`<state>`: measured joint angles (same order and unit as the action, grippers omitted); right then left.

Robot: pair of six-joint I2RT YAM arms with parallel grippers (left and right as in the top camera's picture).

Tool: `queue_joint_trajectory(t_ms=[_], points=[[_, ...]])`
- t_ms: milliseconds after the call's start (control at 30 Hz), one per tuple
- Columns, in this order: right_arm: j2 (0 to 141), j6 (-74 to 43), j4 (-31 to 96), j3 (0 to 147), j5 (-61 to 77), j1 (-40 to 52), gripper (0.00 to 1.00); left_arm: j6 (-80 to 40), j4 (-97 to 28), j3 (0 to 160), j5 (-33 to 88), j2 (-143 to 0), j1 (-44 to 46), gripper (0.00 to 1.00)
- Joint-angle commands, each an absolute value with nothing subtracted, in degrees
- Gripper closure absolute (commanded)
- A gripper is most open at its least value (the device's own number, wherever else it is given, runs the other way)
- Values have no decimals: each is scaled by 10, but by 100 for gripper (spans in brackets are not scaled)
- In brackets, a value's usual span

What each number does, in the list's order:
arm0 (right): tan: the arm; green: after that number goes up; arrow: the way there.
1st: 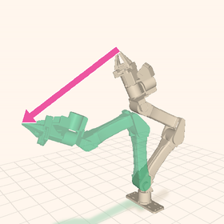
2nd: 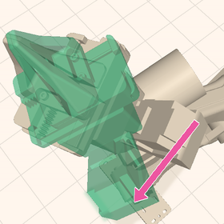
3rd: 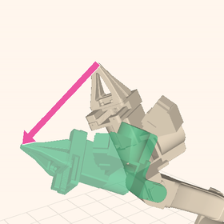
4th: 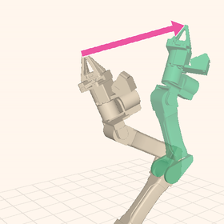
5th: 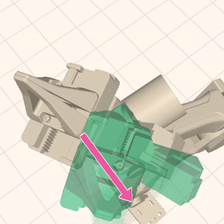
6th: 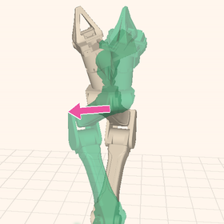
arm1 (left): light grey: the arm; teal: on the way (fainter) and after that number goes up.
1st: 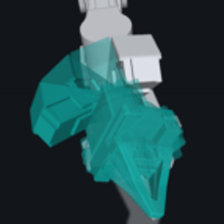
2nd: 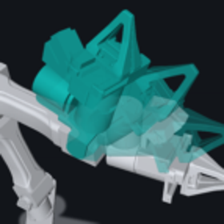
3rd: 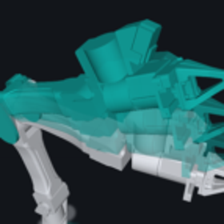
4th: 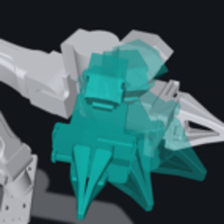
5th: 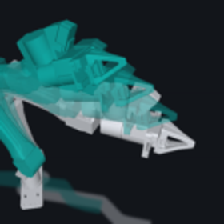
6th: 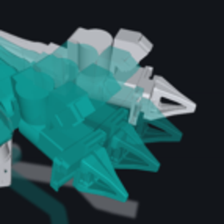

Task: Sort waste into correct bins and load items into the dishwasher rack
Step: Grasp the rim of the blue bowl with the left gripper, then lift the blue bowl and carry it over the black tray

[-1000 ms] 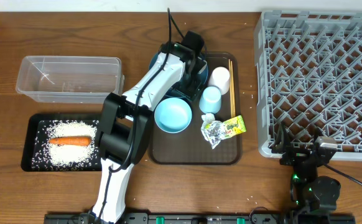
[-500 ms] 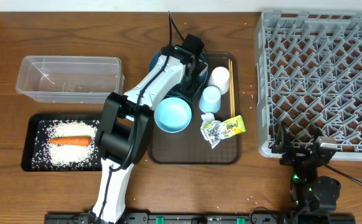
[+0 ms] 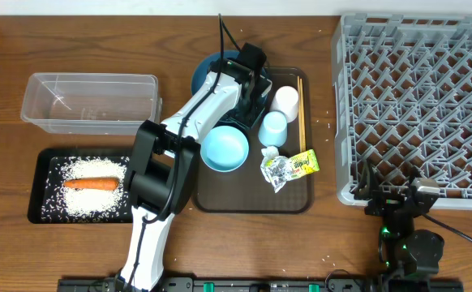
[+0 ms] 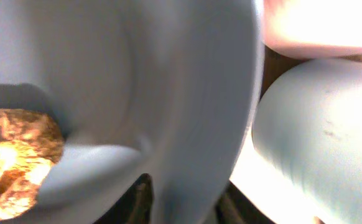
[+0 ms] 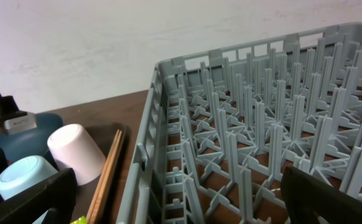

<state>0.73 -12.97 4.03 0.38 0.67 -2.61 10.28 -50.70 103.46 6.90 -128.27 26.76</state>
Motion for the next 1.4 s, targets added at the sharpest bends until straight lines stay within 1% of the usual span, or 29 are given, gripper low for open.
queue_joint_trajectory(t_ms=[0, 33, 133, 200, 233, 633, 1033, 1200, 1367], points=[[6, -128, 43, 3, 11, -35, 1, 107, -507, 1030, 62, -1292, 265, 81], [6, -128, 43, 3, 11, -35, 1, 107, -507, 1031, 62, -1292, 265, 86], [6, -128, 43, 3, 11, -35, 1, 107, -506, 1031, 62, -1291, 265, 89], [6, -128, 43, 3, 11, -35, 1, 107, -506, 1031, 62, -1288, 265, 93], [6, -128, 43, 3, 11, -35, 1, 107, -506, 1031, 62, -1287, 265, 94], [6, -128, 43, 3, 11, -35, 1, 102, -502, 1034, 62, -1204, 265, 94], [6, -128, 43, 3, 11, -35, 1, -4, -505, 1034, 62, -1018, 251, 94], [6, -128, 43, 3, 11, -35, 1, -46, -540, 1034, 62, -940, 222, 94], [6, -128, 43, 3, 11, -35, 1, -121, -601, 1034, 71, -876, 157, 94]])
